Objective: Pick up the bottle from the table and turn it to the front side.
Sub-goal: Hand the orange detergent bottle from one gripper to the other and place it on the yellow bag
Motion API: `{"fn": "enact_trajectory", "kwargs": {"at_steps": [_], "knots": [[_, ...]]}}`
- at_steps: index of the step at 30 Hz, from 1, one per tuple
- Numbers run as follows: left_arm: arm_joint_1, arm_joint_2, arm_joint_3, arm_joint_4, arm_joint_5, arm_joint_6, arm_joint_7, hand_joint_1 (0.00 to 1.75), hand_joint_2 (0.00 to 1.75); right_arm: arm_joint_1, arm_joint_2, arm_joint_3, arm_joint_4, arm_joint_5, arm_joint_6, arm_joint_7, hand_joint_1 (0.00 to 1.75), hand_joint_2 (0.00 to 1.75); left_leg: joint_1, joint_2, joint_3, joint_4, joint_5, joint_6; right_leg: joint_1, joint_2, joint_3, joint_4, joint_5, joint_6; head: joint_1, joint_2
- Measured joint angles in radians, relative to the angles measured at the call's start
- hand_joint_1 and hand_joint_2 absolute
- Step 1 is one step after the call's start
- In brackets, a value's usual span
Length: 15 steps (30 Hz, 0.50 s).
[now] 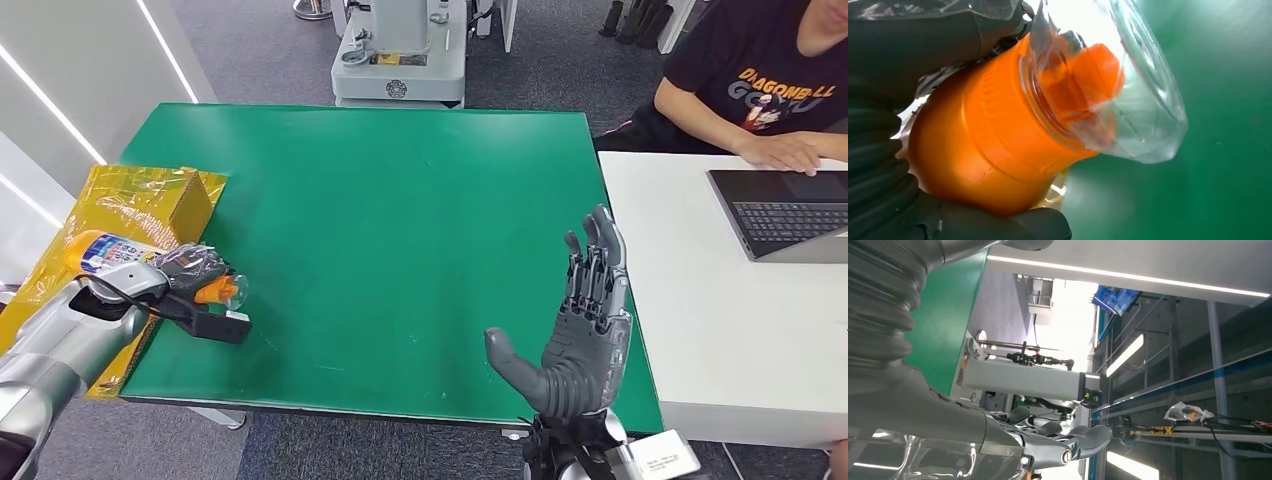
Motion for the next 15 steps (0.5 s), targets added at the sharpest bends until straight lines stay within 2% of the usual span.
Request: {"fn": "enact_trajectory", "kwargs": {"at_steps": [7, 15], "knots": [[-0.056, -0.042, -0.005, 0.076, 0.042, -0.014, 0.013, 1.75, 1.75, 0.0, 0.0, 0.011, 0.0, 0.015, 0.001, 0.016, 0.0, 1.75, 0.0, 0.0, 0.0, 0.0, 0.0, 0.0, 0.0, 0.0, 0.0, 0.0, 0.0, 0.0, 0.0, 0.0], [-0.059, -0.06, -0.005, 0.126, 0.055, -0.002, 0.047, 1.75, 1.75, -0.001, 0.0, 0.025, 0.0, 0.031, 0.0, 0.027, 0.0, 1.75, 0.0, -0.001, 0.0, 0.0, 0.0, 0.0, 0.0, 0.0, 0.0, 0.0, 0.0, 0.0, 0.0, 0.0]]}}
